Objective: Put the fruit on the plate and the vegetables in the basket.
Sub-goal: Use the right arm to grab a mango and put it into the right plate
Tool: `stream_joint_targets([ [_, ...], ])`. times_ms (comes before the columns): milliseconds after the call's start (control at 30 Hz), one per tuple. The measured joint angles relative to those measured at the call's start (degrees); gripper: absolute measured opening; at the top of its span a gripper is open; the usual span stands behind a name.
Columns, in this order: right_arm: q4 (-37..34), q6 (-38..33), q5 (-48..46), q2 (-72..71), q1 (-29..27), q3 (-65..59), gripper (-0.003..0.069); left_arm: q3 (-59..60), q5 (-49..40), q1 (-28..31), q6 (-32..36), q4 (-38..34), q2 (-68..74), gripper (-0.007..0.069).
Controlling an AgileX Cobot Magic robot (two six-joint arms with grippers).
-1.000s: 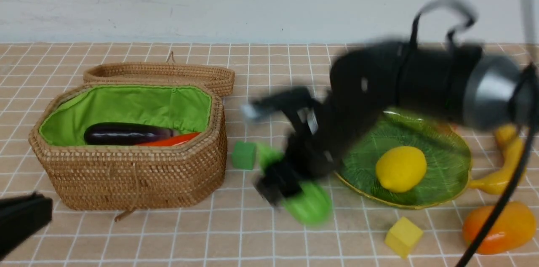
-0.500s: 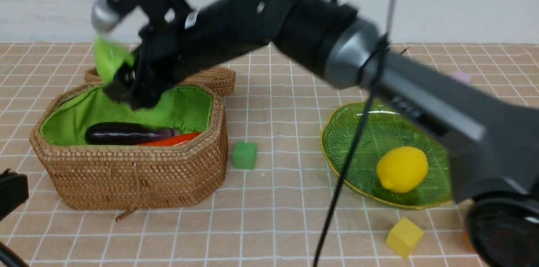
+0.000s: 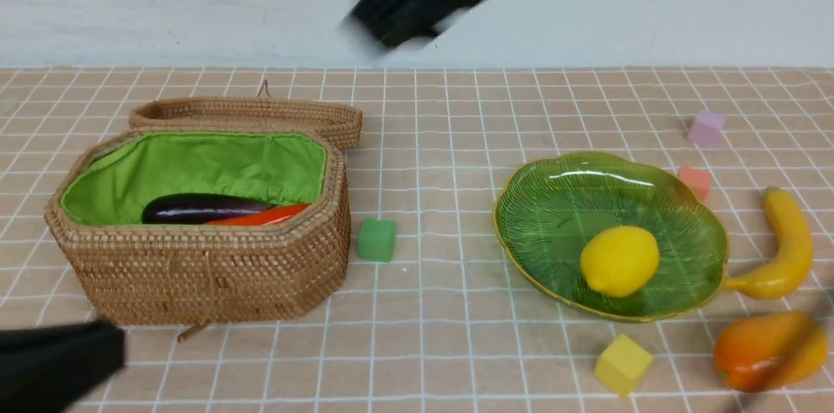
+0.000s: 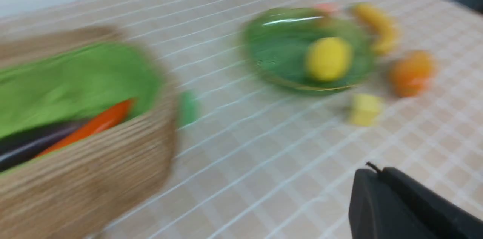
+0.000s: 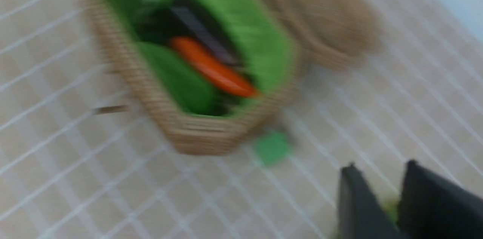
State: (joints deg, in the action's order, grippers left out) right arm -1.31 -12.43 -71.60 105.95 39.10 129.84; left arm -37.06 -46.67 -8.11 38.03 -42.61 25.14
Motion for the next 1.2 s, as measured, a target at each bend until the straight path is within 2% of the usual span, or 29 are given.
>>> stream_joint_targets([
  [67, 2.6, 2.9, -0.1, -2.1, -1.5, -2.3, 0.0100, 0.0, -0.2, 0.0, 1.8, -1.7, 0.0, -0.0013],
  [100, 5.5, 7.8, -0.2, -6.1, -3.5, -6.5, 0.0026, 0.0, -0.4, 0.0, 2.8, -2.9, 0.0, -0.0013],
  [133, 6.6, 11.4, -0.2, -8.7, -5.4, -10.8, 0.0000, 0.0, -0.4, -0.5, 3.1, -2.9, 0.0, -0.0013],
  [233, 8.6, 18.7, 0.0, -15.7, -11.5, -22.3, -0.0006, 0.0, -0.4, -2.9, 3.5, -2.9, 0.0, -0.0013],
  [267, 9.2, 22.2, 0.1, -18.6, -15.1, -28.2, 0.0000, 0.0, -0.4, -4.2, 3.7, -2.7, 0.0, -0.0013],
  [300, 9.2, 22.7, 0.1, -19.0, -15.1, -28.2, 0.0001, 0.0, -0.4, -4.5, 3.7, -2.7, 0.0, -0.0013],
  [333, 9.7, 26.9, 0.1, -22.0, -20.7, -37.7, 0.0025, 0.0, -0.3, -6.7, 4.2, -2.3, 0.0, -0.0013],
  [367, 9.7, 27.8, 0.1, -22.5, -21.3, -38.7, 0.0033, 0.0, -0.3, -7.2, 4.2, -2.1, 0.0, -0.0013],
  [400, 9.2, 31.5, 0.2, -24.1, -26.1, -47.1, 0.0084, 0.0, -0.3, -8.6, 4.6, -1.2, 0.0, -0.0013],
  [433, 8.9, 31.9, 0.5, -24.2, -27.2, -49.2, 0.0092, 0.0, -0.3, -8.7, 4.6, -1.1, 0.0, -0.0013],
  [467, 6.3, 35.6, 3.7, -24.7, -31.9, -57.9, 0.0183, 0.0, -0.3, -9.6, 4.7, 0.0, 0.0, -0.0013],
  [500, 5.9, 35.9, 4.3, -24.7, -32.3, -58.8, 0.0196, 0.0, -0.3, -9.7, 4.7, 0.1, 0.0, -0.0013],
  [567, -0.2, 38.6, 13.1, -24.5, -37.3, -69.0, 0.0375, 0.0, -0.3, -10.1, 4.7, 0.8, 0.0, -0.0013],
  [600, -2.2, 38.7, 16.1, -24.2, -38.9, -71.5, 0.0435, 0.0, -0.3, -10.1, 4.7, 1.0, 0.0, -0.0013],
  [633, -2.6, 38.7, 16.8, -24.1, -39.2, -72.0, 0.0464, 0.0, -0.3, -10.1, 4.7, 1.0, 0.0, -0.0013],
  [667, -5.7, 38.1, 23.2, -23.0, -41.5, -76.0, 0.0575, 0.0, -0.3, -10.1, 4.7, 1.0, 0.0, -0.0013],
  [733, -7.2, 37.4, 27.4, -21.3, -43.1, -77.8, 0.0640, 0.0, -0.3, -10.1, 4.7, 1.0, 0.0, -0.0013],
  [867, -8.0, 37.0, 32.0, -16.8, -45.3, -78.6, 0.0675, 0.0, -0.3, -10.1, 4.7, 1.0, 0.0, -0.0013],
  [1033, -9.2, 36.7, 37.5, -9.0, -45.8, -78.6, 0.0631, 0.0, -0.3, -10.1, 4.7, 1.0, 0.0, -0.0013],
  [1200, -10.6, 31.8, 36.1, -7.2, -46.1, -77.9, 0.0572, 0.0, -0.3, -10.1, 4.7, 1.0, 0.0, -0.0013],
])
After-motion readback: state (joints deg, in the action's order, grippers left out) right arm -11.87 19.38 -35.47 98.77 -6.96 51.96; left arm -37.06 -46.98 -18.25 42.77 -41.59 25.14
